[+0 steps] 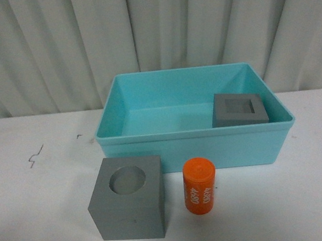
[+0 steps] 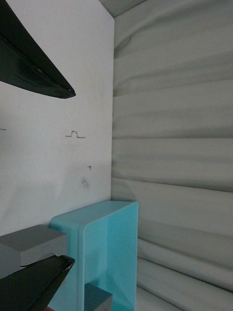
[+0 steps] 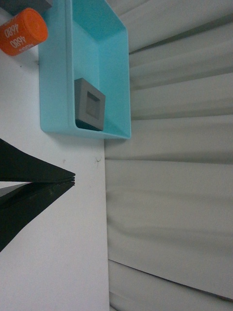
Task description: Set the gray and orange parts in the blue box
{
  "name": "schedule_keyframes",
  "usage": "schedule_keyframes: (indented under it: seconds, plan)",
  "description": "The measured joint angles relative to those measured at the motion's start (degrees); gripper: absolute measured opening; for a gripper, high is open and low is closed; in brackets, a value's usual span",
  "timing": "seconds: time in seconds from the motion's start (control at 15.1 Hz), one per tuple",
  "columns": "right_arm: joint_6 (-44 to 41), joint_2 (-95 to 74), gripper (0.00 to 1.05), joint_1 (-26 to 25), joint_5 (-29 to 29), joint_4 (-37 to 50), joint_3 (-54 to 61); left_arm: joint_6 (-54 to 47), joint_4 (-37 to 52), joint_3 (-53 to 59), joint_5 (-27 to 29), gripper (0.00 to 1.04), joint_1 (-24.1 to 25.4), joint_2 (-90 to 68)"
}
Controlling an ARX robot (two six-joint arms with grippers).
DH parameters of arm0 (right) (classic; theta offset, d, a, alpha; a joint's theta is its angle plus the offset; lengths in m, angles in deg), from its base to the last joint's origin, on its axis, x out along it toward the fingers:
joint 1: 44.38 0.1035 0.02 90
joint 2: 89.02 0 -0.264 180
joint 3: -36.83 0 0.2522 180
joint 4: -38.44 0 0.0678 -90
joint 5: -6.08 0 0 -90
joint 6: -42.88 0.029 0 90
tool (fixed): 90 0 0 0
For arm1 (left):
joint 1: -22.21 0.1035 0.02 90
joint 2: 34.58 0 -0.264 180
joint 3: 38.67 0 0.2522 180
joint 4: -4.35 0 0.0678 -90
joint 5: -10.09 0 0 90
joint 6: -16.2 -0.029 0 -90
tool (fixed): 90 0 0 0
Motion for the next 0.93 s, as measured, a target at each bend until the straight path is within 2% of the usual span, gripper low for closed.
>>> schedule_keyframes:
  seconds: [0.4,0.46,0.53,0.6,0.66,0.86,0.93]
  plan:
    - [0.00,4.02,0.02,0.00,0.00,-4.63,0.00,0.00,0.00,0.00,0.00,0.98,0.00,0.00]
    - [-0.02,8.09,0.02,0.00,0.07,-11.15,-0.02,0.00,0.00,0.00,-0.02,0.98,0.00,0.00]
    - [0.00,13.27,0.02,0.00,0.13,-13.77,-0.04,0.00,0.00,0.00,-0.02,0.98,0.00,0.00]
    - [-0.02,13.25,0.13,0.00,0.13,-13.81,-0.02,0.00,0.00,0.00,0.02,0.98,0.00,0.00]
    - [-0.02,13.25,0.21,0.00,0.13,-13.81,-0.02,0.00,0.00,0.00,0.00,0.98,0.00,0.00]
    - [-0.02,13.25,0.28,0.00,0.13,-13.84,-0.02,0.00,0.00,0.00,0.00,0.98,0.00,0.00]
    - [-0.02,13.25,0.35,0.00,0.13,-13.84,-0.02,0.00,0.00,0.00,0.00,0.98,0.00,0.00]
